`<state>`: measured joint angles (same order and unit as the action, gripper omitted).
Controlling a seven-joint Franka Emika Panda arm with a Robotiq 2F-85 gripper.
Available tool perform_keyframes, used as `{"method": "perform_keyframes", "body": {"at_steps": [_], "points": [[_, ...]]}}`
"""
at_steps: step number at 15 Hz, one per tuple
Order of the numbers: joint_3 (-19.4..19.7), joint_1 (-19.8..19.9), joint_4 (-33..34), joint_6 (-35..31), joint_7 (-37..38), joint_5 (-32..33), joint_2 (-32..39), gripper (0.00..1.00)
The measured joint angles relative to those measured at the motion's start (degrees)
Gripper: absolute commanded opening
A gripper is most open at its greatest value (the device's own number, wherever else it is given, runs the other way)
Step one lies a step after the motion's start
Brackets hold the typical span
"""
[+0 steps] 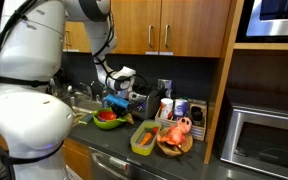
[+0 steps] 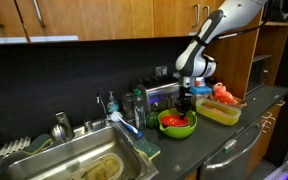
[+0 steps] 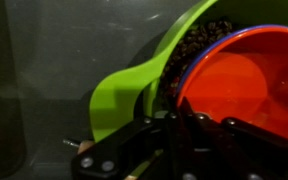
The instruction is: Move the red and blue bowl to the counter
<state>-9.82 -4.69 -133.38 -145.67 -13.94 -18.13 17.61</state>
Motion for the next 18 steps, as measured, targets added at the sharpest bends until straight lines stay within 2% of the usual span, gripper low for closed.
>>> {"method": "perform_keyframes", "body": {"at_steps": [7, 18], "points": [[-0.01, -0.15, 0.0, -0.01, 1.15, 0.93, 0.0, 0.02], [0.45, -2.52, -0.1, 0.0, 11.42, 10.82, -1.32, 0.02]]}}
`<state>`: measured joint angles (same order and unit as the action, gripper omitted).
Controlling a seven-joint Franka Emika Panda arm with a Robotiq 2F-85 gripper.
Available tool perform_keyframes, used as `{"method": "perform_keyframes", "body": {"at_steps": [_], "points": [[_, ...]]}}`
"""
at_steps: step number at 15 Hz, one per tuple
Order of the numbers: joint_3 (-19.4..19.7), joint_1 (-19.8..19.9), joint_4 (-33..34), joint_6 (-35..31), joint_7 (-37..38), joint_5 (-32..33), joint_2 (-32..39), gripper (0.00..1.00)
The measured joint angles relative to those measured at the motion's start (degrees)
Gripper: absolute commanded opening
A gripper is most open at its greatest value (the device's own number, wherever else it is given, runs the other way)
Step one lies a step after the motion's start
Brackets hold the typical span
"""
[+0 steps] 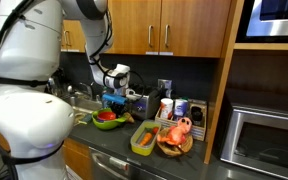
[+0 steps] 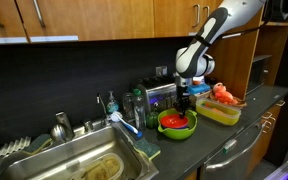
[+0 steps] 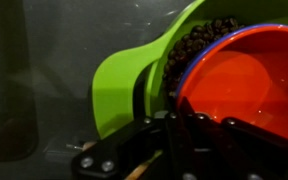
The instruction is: Move the red and blue bowl to the counter
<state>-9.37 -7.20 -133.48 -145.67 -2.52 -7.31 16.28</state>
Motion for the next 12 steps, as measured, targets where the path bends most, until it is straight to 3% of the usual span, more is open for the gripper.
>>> {"method": "perform_keyframes", "body": {"at_steps": [12], "points": [[0.22, -1.51, -1.19, -0.15, 5.93, 4.97, -3.02, 0.02]]}}
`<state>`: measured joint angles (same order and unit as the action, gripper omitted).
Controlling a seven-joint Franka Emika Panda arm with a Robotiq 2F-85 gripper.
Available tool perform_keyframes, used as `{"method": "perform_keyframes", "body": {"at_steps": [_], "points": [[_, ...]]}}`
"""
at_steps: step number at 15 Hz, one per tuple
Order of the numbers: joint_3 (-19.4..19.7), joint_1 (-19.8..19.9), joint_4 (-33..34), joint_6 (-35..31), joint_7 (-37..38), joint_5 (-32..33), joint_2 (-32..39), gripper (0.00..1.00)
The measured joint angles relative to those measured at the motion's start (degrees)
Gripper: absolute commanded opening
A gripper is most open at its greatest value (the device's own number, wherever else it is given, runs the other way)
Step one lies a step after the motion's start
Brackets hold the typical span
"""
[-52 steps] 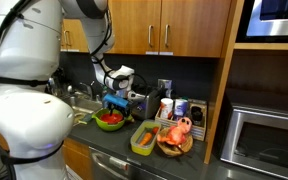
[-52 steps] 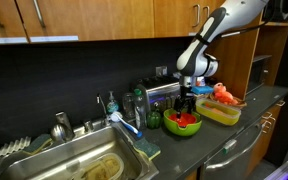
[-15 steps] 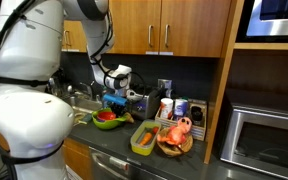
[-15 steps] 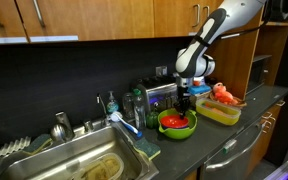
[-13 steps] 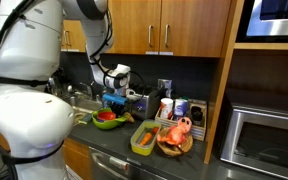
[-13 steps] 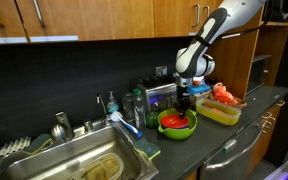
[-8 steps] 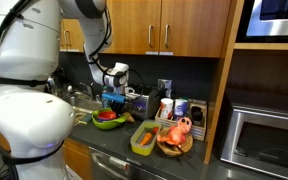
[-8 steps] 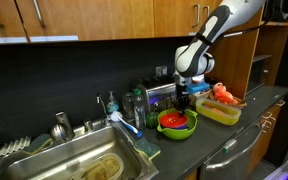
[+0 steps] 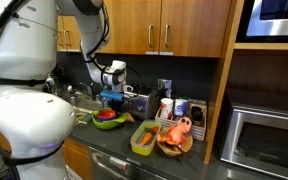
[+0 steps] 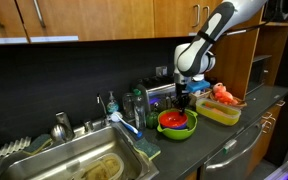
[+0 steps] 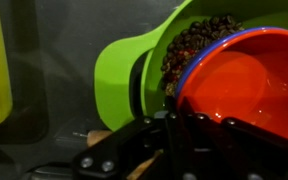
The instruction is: Move the red and blue bowl to the counter
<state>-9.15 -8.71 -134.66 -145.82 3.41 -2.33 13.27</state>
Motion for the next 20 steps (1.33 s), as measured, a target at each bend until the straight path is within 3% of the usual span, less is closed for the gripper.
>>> {"method": "perform_keyframes", "body": {"at_steps": [13, 20], "points": [[-0.01, -1.5, -4.53, -0.85, 4.59, 4.0, -6.56, 0.02], [0.21, -0.68, -11.33, -7.88, 5.88, 3.3, -14.68, 0.02]]}}
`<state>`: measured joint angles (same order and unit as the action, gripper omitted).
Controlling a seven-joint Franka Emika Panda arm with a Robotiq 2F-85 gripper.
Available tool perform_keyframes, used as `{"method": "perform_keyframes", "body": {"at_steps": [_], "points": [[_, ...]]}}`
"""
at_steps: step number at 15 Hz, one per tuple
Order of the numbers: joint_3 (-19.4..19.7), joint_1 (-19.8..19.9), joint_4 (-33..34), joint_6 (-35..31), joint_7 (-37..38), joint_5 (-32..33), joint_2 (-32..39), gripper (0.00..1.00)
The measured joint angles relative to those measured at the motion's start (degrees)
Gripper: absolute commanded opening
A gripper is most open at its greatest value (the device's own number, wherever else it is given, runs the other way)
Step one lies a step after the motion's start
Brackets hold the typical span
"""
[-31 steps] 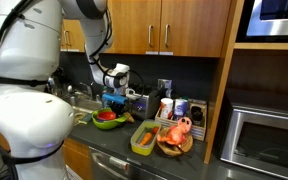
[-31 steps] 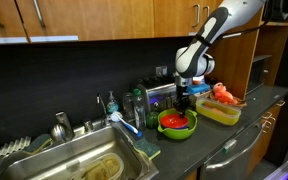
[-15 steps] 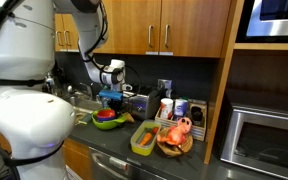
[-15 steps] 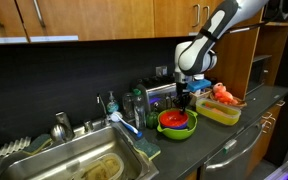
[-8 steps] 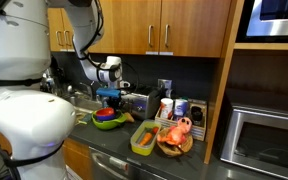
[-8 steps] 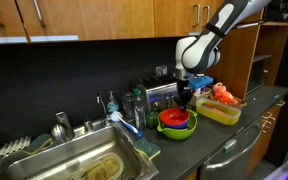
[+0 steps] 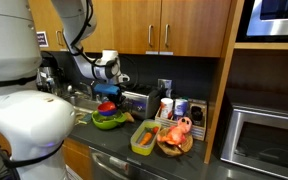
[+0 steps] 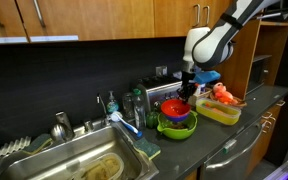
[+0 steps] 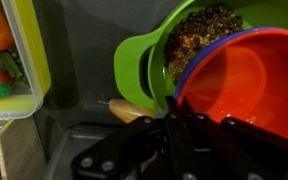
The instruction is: Move the red and blue bowl to the counter
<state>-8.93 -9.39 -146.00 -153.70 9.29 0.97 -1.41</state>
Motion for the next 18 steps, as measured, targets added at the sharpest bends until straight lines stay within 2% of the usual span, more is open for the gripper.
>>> {"method": "perform_keyframes", "body": {"at_steps": [7, 16, 18], "points": [[2.57, 2.53, -7.02, -4.75, 0.16, -5.45, -7.41, 0.02], [8.06, 4.79, -10.59, -6.04, 0.17, -12.32, -12.47, 0.02], [7.77, 0.7, -10.21, -6.01, -4.47, -17.9, -9.62, 0.02]]}}
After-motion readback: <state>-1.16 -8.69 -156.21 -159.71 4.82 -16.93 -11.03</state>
